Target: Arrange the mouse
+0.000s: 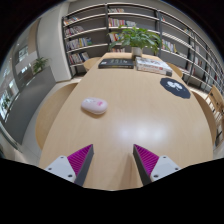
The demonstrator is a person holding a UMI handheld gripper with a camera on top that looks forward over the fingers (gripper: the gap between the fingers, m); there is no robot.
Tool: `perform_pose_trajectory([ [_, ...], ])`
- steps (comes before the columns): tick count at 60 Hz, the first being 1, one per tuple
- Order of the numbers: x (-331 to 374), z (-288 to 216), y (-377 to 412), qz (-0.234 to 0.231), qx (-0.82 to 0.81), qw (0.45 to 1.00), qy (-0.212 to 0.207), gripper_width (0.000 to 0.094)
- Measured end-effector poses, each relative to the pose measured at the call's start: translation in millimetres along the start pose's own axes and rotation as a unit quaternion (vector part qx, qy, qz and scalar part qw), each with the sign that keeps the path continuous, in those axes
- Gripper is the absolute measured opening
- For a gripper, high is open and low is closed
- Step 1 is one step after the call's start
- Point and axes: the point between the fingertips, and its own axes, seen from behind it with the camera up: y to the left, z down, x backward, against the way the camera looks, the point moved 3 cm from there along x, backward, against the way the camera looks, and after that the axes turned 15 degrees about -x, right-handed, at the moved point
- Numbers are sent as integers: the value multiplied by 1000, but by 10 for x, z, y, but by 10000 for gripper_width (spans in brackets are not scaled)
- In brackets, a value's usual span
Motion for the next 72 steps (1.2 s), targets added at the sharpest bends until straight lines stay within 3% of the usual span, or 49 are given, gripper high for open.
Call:
perform_pose_trajectory([
  [17, -836, -590, 639, 8, 5, 1000, -5, 808],
  [36, -1437, -1305, 698, 37, -17, 999, -13, 790],
  [41, -1500, -1372, 676, 42, -21, 999, -13, 718],
  [49, -1525, -1416, 655, 45, -25, 999, -15, 528],
  [55, -1524, -1414, 644, 44, -36, 998, -17, 492],
  [65, -1513, -1402, 623, 38, -44, 998, -18, 323],
  [72, -1441, -1399, 605, 21, -34, 999, 10, 323],
])
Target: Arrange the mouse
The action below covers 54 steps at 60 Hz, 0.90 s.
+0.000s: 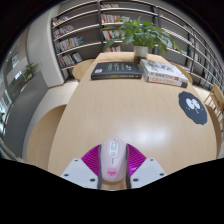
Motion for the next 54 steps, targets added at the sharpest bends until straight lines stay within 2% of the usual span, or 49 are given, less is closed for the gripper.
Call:
perform_pose_trajectory([
  [3, 110, -132, -16, -9, 9, 1000, -5, 323],
  [7, 365, -521, -26, -26, 20, 999, -38, 323],
  [22, 1370, -2895, -776, -29, 68, 976, -206, 322],
  [28, 1470, -3494, -1370, -18, 64, 967, -248, 321],
  [32, 1344, -3792, -1828, -4, 61, 967, -247, 320],
  [36, 1033, -3808, -2269, 10, 54, 973, -226, 321],
  [40, 631, -3622, -2675, 13, 37, 982, -186, 320],
  [49, -292, -2769, -3186, 20, 18, 997, -75, 322],
  [54, -534, -2451, -3241, 8, 10, 999, -44, 323],
])
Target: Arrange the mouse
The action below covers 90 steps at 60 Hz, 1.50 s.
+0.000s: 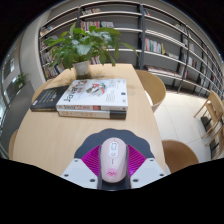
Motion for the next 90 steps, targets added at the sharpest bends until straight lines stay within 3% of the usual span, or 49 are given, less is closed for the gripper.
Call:
perform_pose_trajectory([
  [5, -130, 268, -85, 11, 3, 1000, 27, 350],
  [7, -152, 229, -64, 4, 1, 1000, 7, 376],
  [14, -144, 228, -65, 0, -10, 1000, 18, 489],
  [19, -52, 244, -91, 25, 10, 999, 36, 723],
  [22, 96, 147, 2, 23, 14, 999, 24, 797],
  [33, 1011, -274, 513, 22, 15, 998, -53, 792],
  [43, 1902, -81, 1075, 8, 16, 996, -83, 794],
  [68, 3156, 1232, 2024, 7, 14, 997, -78, 801],
  [90, 3617, 1572, 2271, 8, 10, 995, -96, 799],
])
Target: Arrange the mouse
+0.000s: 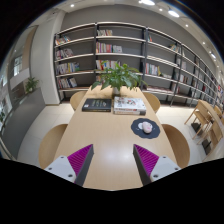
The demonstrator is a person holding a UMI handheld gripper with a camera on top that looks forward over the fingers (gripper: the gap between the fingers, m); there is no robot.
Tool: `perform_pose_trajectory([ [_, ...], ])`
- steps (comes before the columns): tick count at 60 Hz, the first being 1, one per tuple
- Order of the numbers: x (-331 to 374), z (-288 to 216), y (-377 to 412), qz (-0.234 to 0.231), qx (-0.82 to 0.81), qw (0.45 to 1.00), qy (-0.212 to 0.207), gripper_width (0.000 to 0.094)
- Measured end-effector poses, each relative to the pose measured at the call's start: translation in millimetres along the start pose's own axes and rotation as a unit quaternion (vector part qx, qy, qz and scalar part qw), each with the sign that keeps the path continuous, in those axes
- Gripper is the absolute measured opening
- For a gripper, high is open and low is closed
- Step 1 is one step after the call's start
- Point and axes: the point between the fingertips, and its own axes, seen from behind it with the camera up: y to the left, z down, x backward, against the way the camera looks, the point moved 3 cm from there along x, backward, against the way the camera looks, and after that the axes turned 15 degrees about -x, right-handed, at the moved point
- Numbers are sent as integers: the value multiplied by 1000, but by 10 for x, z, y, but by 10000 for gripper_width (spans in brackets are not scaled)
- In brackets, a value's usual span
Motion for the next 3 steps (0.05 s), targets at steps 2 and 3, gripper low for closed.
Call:
perform_pose_trajectory([
  [2, 12, 6, 2, 1, -1, 1000, 0, 800],
  [3, 20, 10, 0, 1, -1, 1000, 0, 802],
])
